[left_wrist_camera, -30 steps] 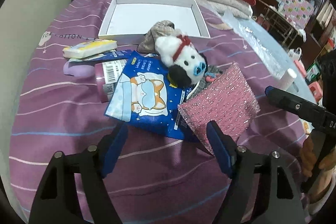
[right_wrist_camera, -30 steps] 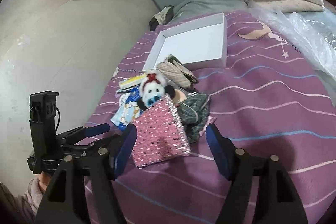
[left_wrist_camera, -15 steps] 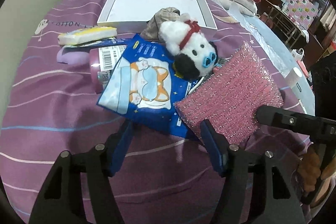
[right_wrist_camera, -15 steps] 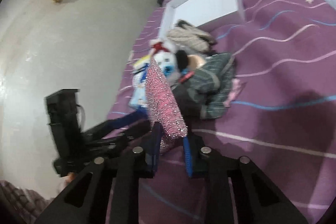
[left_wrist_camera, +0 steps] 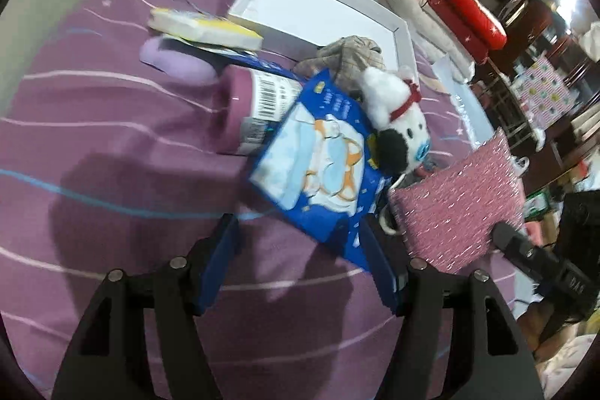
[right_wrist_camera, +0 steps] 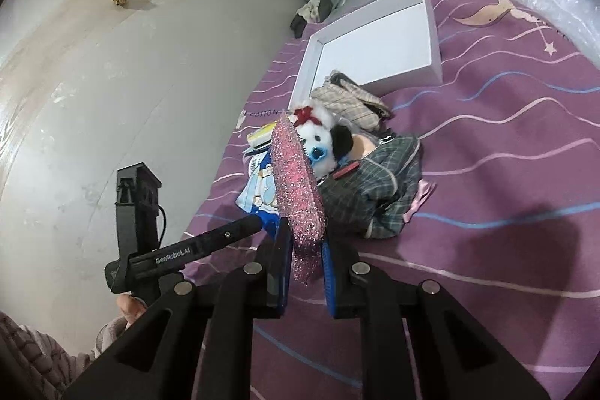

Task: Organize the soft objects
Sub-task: 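Grasp the blue cat-print packet with the left tool while the right tool carries the sponge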

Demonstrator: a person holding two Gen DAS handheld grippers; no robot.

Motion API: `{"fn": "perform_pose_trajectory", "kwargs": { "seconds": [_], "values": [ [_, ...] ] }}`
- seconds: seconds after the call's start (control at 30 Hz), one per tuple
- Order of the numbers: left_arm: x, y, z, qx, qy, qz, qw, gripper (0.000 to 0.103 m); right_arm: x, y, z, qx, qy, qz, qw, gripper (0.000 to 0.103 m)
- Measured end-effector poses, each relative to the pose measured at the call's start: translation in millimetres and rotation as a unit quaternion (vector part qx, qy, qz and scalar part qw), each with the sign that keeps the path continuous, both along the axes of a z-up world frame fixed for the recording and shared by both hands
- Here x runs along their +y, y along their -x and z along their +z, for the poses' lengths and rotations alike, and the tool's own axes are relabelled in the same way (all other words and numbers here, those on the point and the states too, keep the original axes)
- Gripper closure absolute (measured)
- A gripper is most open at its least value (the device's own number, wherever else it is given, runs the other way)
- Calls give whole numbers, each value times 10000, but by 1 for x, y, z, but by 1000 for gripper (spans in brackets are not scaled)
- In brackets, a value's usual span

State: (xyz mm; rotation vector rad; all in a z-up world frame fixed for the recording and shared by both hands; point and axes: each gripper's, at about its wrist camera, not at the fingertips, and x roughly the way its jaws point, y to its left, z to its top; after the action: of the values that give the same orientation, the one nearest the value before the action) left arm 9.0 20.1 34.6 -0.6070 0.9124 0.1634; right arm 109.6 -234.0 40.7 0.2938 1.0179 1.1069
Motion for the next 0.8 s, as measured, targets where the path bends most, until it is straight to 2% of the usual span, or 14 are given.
{"fn": "perform_pose_trajectory", "kwargs": {
  "seconds": [0.1,0.2,0.27,0.3,0.33,0.43,0.53,0.8],
  "values": [
    [-6,-9,3,-217,172,-145,9995,38,-2,-2,-2,45,27,-19,10000,90],
    [-10,-21,8,-384,308,-229,9985,47,-3,-3,-2,22,61,-21,10000,90],
    [-11,-27,8,-401,345,-236,9983,65,-2,-2,-1,-7,84,-31,10000,90],
    [-11,-29,7,-372,398,-253,9982,84,-2,-1,-1,-21,98,-37,9999,90],
    [-12,-30,6,-314,432,-255,9982,96,-2,0,0,-27,101,-44,9999,90],
    [-14,-27,10,-342,353,-273,9984,99,-1,1,1,-38,109,-68,9999,90],
    [-19,-18,24,-427,88,-293,9986,100,-2,1,5,-87,107,-104,9999,90],
    [-23,-13,82,-896,-578,-481,9931,101,3,-1,36,-314,16,-128,9994,90]
  ]
}}
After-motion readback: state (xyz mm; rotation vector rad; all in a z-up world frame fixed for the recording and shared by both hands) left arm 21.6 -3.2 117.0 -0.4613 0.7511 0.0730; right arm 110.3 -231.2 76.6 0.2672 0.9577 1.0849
